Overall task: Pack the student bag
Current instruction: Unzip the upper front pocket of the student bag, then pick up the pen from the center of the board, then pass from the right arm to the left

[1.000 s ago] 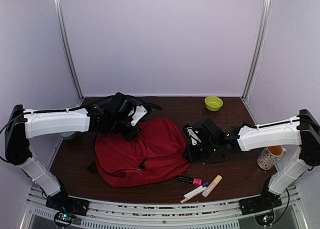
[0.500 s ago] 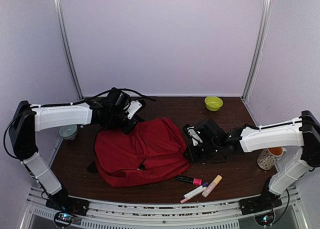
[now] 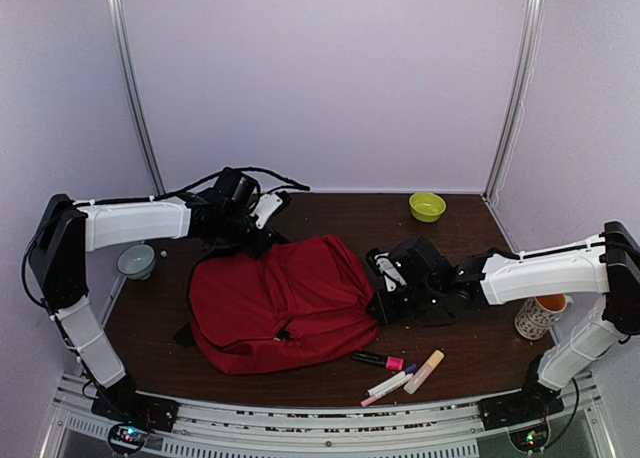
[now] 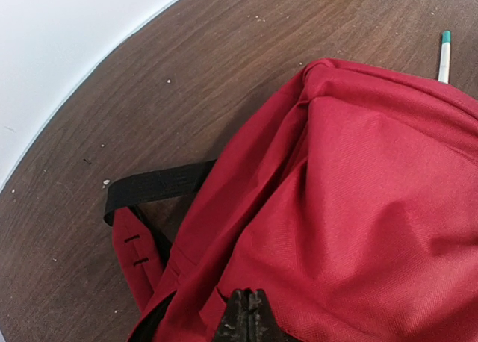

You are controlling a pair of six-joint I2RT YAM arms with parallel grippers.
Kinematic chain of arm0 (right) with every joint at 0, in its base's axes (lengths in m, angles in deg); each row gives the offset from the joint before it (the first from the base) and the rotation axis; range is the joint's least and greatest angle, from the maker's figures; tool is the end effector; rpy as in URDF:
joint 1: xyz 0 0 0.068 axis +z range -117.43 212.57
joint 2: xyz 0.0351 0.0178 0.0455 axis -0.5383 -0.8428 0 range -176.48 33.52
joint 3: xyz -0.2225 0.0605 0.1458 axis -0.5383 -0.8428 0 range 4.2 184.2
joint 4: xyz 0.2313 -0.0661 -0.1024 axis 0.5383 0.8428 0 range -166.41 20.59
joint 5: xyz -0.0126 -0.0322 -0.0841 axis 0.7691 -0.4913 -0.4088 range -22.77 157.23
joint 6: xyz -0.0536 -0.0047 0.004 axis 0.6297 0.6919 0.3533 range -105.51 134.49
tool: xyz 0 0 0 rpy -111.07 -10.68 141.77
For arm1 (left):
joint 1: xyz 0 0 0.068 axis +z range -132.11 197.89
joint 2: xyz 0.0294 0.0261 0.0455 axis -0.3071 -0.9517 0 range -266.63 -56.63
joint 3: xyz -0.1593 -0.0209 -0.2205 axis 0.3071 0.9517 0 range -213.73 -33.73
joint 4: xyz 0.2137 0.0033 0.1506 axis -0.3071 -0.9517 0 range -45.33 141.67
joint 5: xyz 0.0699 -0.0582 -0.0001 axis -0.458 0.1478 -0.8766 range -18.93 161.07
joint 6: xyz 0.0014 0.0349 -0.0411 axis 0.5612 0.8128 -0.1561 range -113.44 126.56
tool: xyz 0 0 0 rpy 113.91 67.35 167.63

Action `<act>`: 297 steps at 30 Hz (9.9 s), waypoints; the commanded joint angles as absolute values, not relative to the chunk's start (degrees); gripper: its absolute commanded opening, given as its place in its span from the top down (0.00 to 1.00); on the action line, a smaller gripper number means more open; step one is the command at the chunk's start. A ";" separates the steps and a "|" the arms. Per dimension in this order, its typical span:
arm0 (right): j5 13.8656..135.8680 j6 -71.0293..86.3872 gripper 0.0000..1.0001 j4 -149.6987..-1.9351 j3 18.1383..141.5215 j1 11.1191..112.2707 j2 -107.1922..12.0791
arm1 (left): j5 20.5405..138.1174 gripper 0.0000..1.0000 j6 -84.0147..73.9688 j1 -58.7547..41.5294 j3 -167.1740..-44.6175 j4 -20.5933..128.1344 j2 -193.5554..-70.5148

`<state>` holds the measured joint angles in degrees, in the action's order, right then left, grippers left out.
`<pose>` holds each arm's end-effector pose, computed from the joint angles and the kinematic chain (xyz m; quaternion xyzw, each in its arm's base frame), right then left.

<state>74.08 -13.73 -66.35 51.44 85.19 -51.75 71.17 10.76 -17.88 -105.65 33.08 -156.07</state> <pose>0.1795 0.2419 0.1916 -0.2179 0.9066 0.2740 0.2355 0.3117 -0.2247 0.2349 0.3173 0.8716 -0.1025 0.3595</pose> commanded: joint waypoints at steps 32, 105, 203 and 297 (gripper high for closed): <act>69.60 -10.83 0.23 -56.04 57.09 84.96 -41.49 | 54.61 0.40 -13.18 -30.23 -105.86 14.77 -152.24; 70.00 -10.84 0.23 -57.59 61.32 85.27 -47.18 | 78.07 0.09 -18.85 -30.85 -77.70 68.92 -139.01; 60.17 -43.51 1.00 -45.90 61.86 69.31 -46.69 | 66.54 0.39 -20.08 -39.20 -77.58 53.97 -126.79; 67.55 -36.37 0.90 -102.48 32.07 94.90 -15.87 | 90.24 1.00 -32.14 -47.59 -90.88 83.51 -147.80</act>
<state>68.48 -37.82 -103.55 31.51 94.59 -16.28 92.45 -34.48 -47.43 -88.90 84.99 -149.16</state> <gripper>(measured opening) 0.029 0.113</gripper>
